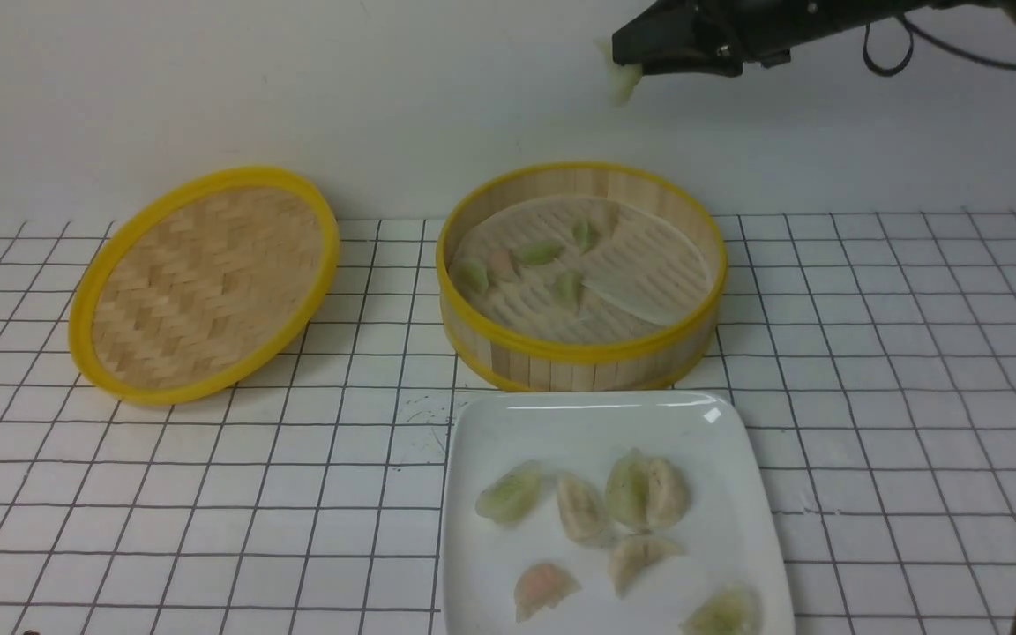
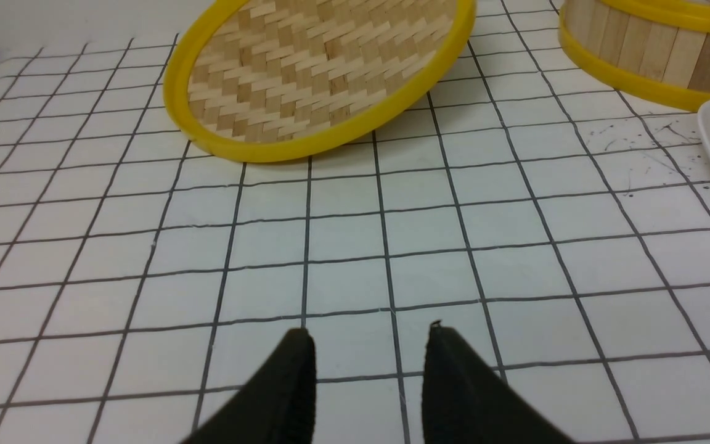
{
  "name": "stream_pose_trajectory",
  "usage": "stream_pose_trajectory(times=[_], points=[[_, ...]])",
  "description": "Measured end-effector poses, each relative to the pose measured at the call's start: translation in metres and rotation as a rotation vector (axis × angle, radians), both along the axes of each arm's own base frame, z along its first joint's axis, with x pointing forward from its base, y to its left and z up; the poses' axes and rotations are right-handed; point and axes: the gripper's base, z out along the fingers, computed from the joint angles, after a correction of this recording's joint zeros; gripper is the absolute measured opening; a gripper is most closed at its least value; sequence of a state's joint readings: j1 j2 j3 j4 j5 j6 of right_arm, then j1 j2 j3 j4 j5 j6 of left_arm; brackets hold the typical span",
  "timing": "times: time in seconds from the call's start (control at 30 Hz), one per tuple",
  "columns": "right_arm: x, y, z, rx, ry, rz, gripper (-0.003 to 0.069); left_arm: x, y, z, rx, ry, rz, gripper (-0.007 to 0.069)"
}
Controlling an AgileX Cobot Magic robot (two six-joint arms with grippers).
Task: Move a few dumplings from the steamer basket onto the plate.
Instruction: Use the right arm to put the dumpling into the plate
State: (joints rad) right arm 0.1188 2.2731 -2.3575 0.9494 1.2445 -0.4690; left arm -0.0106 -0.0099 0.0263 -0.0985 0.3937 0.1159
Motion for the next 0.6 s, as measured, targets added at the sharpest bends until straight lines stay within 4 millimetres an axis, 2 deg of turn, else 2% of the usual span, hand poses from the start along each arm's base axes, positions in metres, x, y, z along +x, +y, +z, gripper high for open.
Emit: stream_pose_trajectory(times=[0.33,0.6], points=[[0.001,-0.020,0.004,-0.235,-0.327,0.156,0.0184,0.000,0.000,0.000,0.000,0.000,0.000,0.0225],[0.005,-0.039,0.004,-0.274,-0.371,0.151,0.0184,0.000,0.000,0.000,0.000,0.000,0.000,0.0225]])
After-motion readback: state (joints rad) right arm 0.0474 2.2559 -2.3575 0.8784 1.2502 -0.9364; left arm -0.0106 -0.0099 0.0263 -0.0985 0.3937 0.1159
